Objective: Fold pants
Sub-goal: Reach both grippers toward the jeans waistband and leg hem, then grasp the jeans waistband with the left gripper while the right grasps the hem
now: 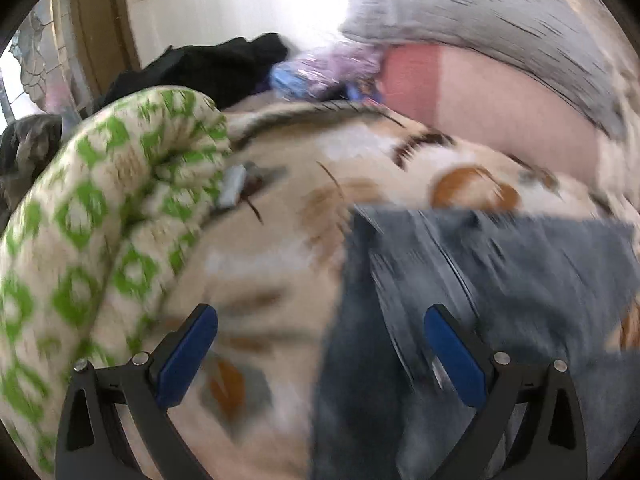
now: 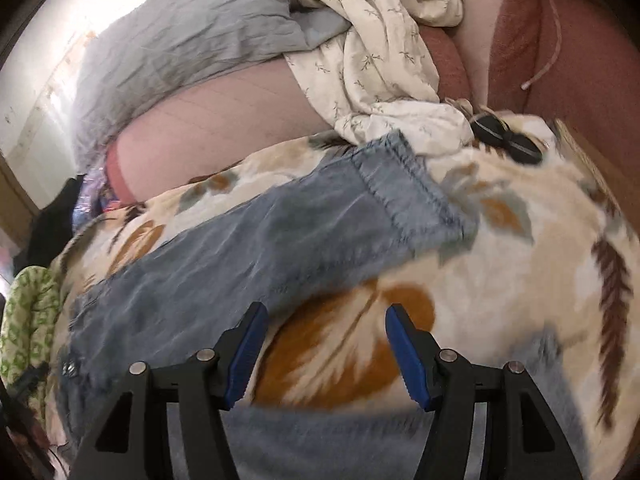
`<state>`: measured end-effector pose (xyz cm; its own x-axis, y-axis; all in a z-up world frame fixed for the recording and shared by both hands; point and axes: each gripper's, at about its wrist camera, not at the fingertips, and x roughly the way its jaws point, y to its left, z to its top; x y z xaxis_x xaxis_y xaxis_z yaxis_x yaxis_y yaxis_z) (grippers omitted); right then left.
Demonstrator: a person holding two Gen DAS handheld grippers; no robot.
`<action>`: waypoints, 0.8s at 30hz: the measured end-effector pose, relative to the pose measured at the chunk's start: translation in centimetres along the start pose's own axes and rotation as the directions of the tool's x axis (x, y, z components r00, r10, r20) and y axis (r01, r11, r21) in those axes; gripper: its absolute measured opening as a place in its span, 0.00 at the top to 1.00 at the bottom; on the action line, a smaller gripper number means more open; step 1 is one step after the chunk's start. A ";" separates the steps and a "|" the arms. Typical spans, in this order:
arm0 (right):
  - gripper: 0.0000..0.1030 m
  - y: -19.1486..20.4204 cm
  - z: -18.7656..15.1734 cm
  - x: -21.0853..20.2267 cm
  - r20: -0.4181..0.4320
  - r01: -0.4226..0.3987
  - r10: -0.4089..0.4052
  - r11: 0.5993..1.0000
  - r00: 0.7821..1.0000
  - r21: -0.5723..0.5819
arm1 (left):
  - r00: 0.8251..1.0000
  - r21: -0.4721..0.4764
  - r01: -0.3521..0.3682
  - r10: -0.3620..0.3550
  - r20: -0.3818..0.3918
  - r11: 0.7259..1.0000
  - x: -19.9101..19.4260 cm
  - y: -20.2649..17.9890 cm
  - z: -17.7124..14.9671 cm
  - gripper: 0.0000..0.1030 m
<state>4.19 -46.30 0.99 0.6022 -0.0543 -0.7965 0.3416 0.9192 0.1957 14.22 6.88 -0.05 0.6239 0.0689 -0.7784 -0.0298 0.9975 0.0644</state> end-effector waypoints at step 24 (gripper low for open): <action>0.35 -3.9 13.6 14.8 -0.010 0.208 -0.208 0.978 0.978 -0.017 | 0.962 0.011 0.165 -0.159 -0.220 0.986 12.0 -5.9 6.5 0.82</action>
<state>21.60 -56.02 -3.81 0.5107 -0.2402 -0.8255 0.4469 0.8944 0.0162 26.99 1.67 -5.74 0.4330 -0.0881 -0.8971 0.0821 0.9949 -0.0580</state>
